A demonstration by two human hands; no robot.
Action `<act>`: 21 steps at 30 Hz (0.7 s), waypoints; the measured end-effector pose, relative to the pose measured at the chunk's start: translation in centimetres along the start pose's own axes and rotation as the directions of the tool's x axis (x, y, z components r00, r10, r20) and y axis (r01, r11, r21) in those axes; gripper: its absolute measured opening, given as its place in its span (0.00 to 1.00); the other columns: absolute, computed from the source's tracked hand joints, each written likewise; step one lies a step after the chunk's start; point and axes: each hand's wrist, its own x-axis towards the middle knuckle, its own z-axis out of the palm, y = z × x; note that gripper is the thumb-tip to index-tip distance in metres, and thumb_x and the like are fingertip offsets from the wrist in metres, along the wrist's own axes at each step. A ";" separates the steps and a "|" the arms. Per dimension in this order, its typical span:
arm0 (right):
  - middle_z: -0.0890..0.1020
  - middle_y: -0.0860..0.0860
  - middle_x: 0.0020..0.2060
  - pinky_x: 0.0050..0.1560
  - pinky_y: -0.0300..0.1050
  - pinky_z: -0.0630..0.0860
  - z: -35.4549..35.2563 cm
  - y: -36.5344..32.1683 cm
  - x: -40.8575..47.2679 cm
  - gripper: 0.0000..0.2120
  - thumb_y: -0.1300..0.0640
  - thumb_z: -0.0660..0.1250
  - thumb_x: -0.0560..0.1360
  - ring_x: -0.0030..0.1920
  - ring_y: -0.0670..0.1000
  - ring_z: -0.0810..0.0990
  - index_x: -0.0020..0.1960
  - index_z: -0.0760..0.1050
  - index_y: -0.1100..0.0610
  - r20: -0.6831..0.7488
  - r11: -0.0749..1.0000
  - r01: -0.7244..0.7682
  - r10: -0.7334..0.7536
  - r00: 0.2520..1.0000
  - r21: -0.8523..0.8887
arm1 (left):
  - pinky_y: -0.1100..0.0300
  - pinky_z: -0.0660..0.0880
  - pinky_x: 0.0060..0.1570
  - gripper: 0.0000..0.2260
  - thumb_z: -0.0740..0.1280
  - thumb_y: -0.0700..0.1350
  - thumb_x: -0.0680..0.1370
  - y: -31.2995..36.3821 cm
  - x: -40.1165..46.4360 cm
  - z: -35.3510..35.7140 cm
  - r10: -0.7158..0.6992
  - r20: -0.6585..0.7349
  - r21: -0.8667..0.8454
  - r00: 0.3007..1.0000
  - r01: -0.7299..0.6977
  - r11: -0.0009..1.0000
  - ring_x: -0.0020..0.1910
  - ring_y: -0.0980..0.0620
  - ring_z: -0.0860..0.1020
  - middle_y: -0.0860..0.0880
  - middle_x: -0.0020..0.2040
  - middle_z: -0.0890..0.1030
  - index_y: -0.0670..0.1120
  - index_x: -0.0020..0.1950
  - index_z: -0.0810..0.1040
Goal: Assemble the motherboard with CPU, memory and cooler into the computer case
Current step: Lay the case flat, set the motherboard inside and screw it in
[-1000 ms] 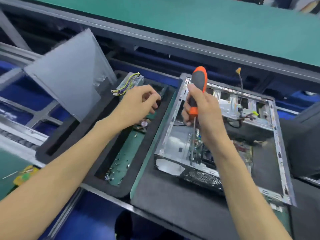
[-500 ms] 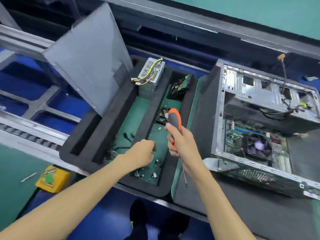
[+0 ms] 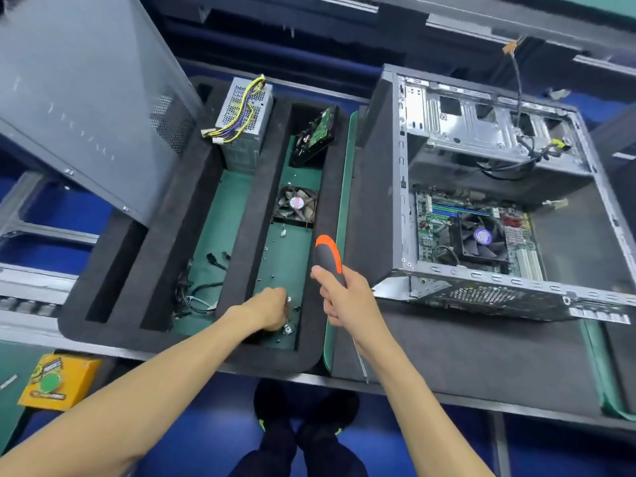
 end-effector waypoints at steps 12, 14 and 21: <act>0.66 0.42 0.26 0.23 0.35 0.59 -0.5 1.2 -0.4 0.11 0.50 0.67 0.80 0.23 0.44 0.62 0.44 0.68 0.53 -0.009 0.999 -0.030 0.030 0.999 0.033 | 0.62 0.74 0.44 0.13 0.60 0.33 0.74 1.3 0.7 -4.4 0.096 -0.020 0.023 0.995 -0.095 0.995 0.46 0.49 0.80 0.48 0.46 0.82 0.49 0.46 0.79; 0.65 0.42 0.26 0.23 0.35 0.59 -0.4 1.3 -0.4 0.10 0.50 0.67 0.80 0.23 0.44 0.62 0.46 0.70 0.54 -0.002 0.999 -0.030 0.030 1.000 0.029 | 0.60 0.75 0.42 0.09 0.64 0.35 0.74 1.8 0.3 -5.5 0.108 0.011 0.185 0.994 -0.108 0.977 0.42 0.48 0.79 0.46 0.47 0.83 0.47 0.46 0.80; 0.64 0.47 0.31 0.23 0.36 0.59 0.2 1.3 -0.2 0.10 0.49 0.68 0.79 0.24 0.44 0.61 0.49 0.72 0.55 0.029 0.999 -0.031 0.031 0.999 0.017 | 0.56 0.72 0.48 0.19 0.68 0.42 0.77 2.6 -2.0 -2.1 0.042 0.202 0.782 0.979 -0.187 0.595 0.60 0.44 0.80 0.47 0.62 0.79 0.44 0.67 0.72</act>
